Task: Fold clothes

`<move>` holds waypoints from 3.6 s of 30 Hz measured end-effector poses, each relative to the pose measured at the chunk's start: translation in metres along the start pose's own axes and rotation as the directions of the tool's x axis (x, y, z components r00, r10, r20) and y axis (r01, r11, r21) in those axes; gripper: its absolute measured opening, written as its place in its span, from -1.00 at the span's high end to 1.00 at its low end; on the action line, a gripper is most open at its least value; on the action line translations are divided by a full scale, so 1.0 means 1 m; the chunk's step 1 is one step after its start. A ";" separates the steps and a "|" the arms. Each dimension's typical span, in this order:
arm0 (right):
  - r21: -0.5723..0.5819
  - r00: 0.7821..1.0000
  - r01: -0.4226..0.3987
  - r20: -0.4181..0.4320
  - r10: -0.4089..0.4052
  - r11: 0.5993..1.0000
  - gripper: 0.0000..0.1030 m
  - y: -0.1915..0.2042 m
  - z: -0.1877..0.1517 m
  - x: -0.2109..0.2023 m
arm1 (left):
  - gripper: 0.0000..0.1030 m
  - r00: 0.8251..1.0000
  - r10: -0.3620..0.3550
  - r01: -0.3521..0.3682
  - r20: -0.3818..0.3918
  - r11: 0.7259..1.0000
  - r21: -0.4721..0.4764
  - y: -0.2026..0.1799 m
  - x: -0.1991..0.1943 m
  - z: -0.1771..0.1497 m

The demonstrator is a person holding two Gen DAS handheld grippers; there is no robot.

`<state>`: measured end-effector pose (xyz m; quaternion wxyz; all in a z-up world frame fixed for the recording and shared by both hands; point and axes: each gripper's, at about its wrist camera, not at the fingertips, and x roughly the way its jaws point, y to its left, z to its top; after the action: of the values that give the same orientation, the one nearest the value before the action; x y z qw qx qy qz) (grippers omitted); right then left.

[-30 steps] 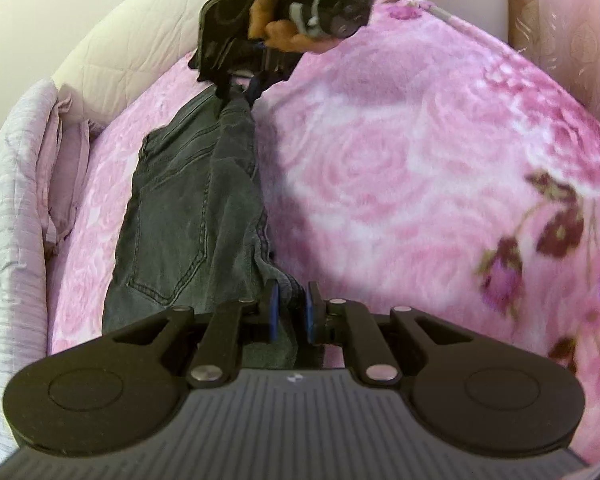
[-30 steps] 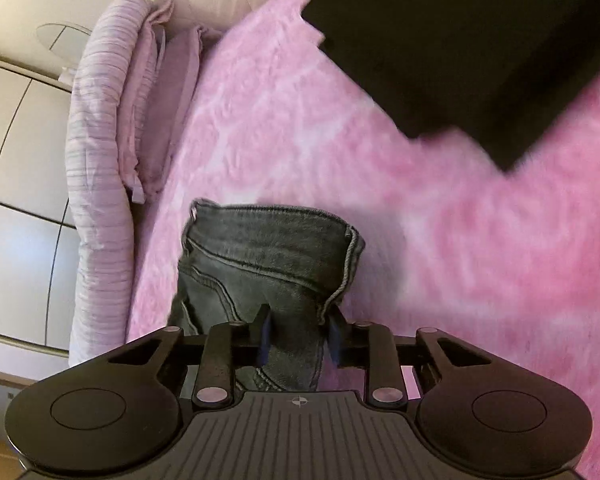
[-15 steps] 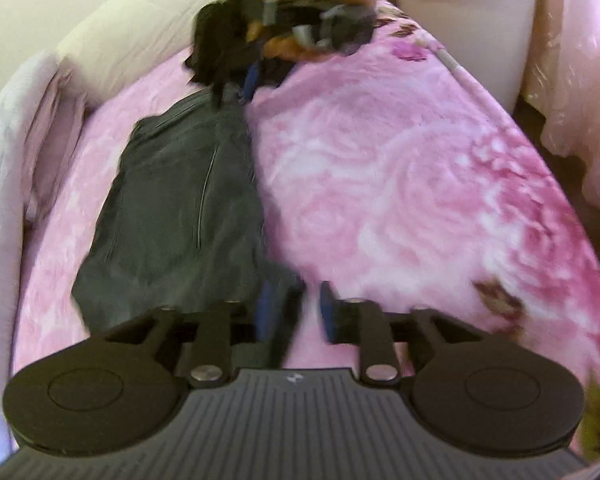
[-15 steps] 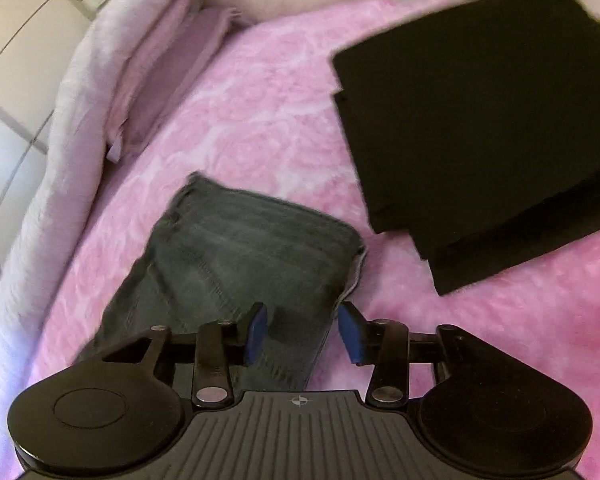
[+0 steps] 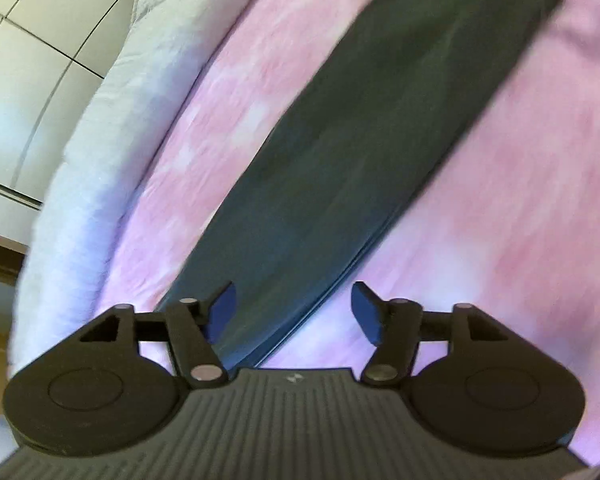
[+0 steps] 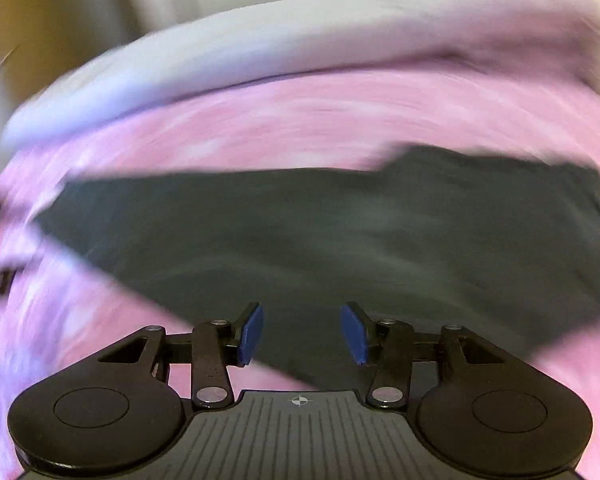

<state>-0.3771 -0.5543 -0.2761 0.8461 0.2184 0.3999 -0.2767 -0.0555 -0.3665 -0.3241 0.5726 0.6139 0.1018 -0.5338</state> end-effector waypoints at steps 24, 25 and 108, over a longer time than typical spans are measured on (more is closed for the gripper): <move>-0.385 0.993 -0.080 -0.111 0.040 0.919 0.07 0.292 0.039 0.174 | 0.92 0.962 -0.075 -0.052 0.262 0.894 0.445 0.050 0.110 -0.156; -0.386 0.992 -0.082 -0.116 0.039 0.919 0.07 0.294 0.040 0.175 | 0.98 0.964 -0.079 -0.042 0.254 0.899 0.437 0.052 0.110 -0.154; -0.843 0.972 0.234 0.213 -0.099 0.484 0.80 0.440 0.022 0.274 | -0.19 0.981 -0.160 0.188 0.107 0.672 -0.716 0.152 0.025 -0.225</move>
<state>0.0623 -0.3171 -0.4164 0.8358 -0.2917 0.4451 -0.1351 0.1876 -0.2453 -0.3033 0.7160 0.3167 0.3514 -0.5133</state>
